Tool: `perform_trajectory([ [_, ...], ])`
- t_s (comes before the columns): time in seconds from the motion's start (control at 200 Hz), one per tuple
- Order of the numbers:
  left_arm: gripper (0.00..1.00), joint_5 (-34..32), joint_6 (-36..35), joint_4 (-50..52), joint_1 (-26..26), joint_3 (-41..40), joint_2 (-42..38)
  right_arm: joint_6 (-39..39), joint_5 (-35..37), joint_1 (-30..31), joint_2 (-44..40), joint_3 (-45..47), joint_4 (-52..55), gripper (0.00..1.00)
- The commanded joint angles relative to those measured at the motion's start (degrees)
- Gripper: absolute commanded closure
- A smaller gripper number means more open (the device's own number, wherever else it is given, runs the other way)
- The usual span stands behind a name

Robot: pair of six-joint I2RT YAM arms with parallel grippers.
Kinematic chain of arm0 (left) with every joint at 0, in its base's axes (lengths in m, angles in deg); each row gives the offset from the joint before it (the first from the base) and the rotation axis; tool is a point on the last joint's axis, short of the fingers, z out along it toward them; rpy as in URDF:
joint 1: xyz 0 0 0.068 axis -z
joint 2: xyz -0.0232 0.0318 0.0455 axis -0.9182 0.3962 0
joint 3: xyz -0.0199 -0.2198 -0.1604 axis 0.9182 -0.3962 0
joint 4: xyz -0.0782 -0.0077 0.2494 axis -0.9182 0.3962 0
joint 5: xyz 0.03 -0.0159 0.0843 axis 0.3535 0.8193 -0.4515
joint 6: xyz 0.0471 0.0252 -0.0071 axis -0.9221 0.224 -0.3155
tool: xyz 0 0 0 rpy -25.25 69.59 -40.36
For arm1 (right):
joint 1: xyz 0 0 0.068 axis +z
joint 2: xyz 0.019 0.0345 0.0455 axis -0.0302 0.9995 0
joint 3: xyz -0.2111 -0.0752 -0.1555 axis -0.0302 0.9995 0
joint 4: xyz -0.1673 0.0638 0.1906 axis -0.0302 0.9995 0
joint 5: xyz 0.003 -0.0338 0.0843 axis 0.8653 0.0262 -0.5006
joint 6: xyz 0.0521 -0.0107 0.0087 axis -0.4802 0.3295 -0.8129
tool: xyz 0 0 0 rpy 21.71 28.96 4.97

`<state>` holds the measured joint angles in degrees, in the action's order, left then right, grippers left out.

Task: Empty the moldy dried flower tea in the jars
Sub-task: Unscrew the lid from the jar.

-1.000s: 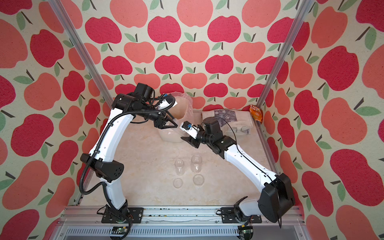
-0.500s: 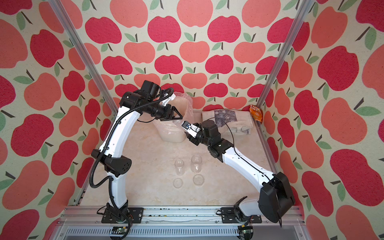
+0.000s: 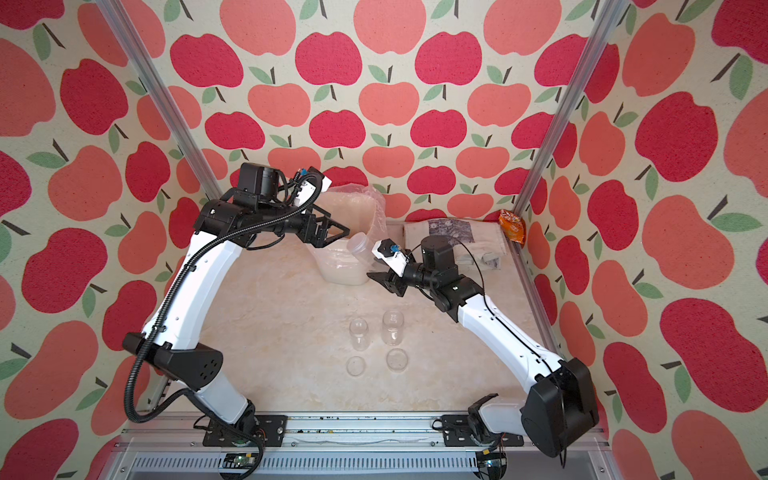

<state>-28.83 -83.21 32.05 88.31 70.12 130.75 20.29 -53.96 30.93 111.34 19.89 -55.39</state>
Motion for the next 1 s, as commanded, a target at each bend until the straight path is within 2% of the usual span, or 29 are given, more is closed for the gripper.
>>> perform_trajectory([
  [0.0, 0.0, 8.27, -14.59, -6.19, 0.52, -7.36, -4.49, -4.61, -10.56, -1.06, 0.31, -2.01, 2.07, 0.95],
  [0.11, 0.0, 10.74, -21.17, -5.21, 0.66, -11.76, -7.35, -5.35, -14.0, -1.29, 2.01, -4.15, 4.34, 0.95],
  [0.225, 0.0, 11.84, -25.16, -0.93, 0.64, -10.61, -6.74, -5.83, -16.8, -1.29, 3.33, -5.84, 5.42, 0.95],
  [0.37, 0.0, 12.97, -27.65, 10.09, 0.74, -0.84, -0.69, -5.16, -18.73, -1.2, 4.29, -7.05, 6.62, 0.95],
  [0.575, 0.0, 9.05, -29.46, 25.42, 2.33, 16.83, 11.37, -3.25, -19.85, -1.2, 5.24, -9.29, 9.75, 0.95],
  [0.675, 0.01, 10.79, -31.9, 30.82, 2.43, 24.16, 15.95, -2.19, -20.1, -1.11, 5.03, -9.47, 11.31, 0.95],
  [0.75, 0.01, 11.92, -33.56, 32.18, 2.48, 25.89, 17.28, -1.85, -20.61, -1.03, 4.65, -8.92, 11.35, 0.95],
  [0.991, 0.05, 12.0, -36.58, 30.34, 2.57, 23.87, 15.9, -0.05, -20.76, -1.03, 4.43, -8.34, 12.64, 0.96],
])
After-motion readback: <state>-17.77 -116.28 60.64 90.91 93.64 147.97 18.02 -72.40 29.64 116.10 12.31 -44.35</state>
